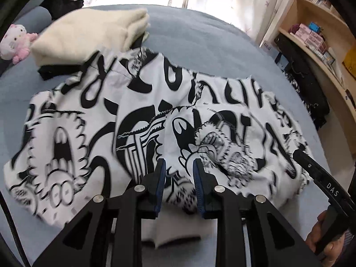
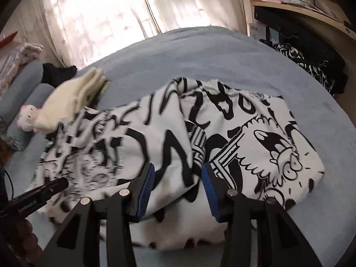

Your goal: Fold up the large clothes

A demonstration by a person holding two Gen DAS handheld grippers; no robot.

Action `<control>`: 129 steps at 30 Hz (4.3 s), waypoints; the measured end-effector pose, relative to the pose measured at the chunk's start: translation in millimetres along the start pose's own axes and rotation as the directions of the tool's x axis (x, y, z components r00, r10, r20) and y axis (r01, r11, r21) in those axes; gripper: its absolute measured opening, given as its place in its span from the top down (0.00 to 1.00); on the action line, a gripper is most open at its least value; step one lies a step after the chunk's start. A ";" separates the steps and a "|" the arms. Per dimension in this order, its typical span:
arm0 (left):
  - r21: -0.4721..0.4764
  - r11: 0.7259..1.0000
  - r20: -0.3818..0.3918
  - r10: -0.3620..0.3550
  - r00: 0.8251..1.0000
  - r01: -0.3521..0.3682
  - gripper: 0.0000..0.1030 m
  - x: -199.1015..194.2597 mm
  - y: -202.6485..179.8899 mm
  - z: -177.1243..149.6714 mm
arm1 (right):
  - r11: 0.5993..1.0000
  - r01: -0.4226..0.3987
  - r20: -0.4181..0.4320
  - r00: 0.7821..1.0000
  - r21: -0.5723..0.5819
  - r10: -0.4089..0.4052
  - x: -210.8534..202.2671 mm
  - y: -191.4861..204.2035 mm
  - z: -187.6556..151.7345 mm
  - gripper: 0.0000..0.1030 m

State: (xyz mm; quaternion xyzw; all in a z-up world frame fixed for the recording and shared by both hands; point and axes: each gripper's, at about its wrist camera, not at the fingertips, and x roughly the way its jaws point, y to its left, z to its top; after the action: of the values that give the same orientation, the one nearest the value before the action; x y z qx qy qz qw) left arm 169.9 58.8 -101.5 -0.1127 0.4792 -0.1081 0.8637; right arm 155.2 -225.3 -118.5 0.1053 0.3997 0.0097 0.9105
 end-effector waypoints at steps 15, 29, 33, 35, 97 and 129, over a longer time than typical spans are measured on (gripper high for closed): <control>0.012 0.999 0.120 0.038 0.992 -0.039 0.59 -137.3 -7.5 -41.0 | 0.996 -0.066 0.170 0.982 -0.065 0.076 -144.3 32.0 -15.1 0.56; 0.020 1.000 0.163 -0.009 0.987 0.006 0.55 -198.8 -9.5 -79.9 | 0.978 -0.075 0.262 0.957 -0.196 0.126 -249.5 54.9 -42.1 0.56; 0.020 1.000 0.163 -0.005 0.987 0.002 0.53 -198.5 -6.6 -87.3 | 0.974 -0.050 0.270 0.957 -0.219 0.110 -247.0 59.8 -50.5 0.53; 0.013 1.000 0.152 0.002 0.988 -0.004 0.53 -192.8 -1.9 -90.6 | 0.975 -0.040 0.240 0.966 -0.218 0.093 -230.8 61.3 -54.8 0.53; 0.287 0.945 0.490 -0.002 0.872 -0.160 0.90 -15.6 -155.6 39.2 | 0.957 -0.212 0.146 0.972 0.199 0.185 -9.7 -47.6 0.9 0.79; 0.700 0.712 0.075 0.003 0.997 -0.055 0.54 88.2 -275.4 -40.3 | 0.852 -0.174 0.216 0.974 0.493 0.074 -38.4 -206.1 -4.9 0.59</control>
State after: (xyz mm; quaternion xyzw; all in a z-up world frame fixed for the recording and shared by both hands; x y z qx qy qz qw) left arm 159.5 -232.9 -111.0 0.2270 0.3745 -0.2642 0.8593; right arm 111.9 -429.8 -135.0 0.3680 0.2922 -0.0471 0.8814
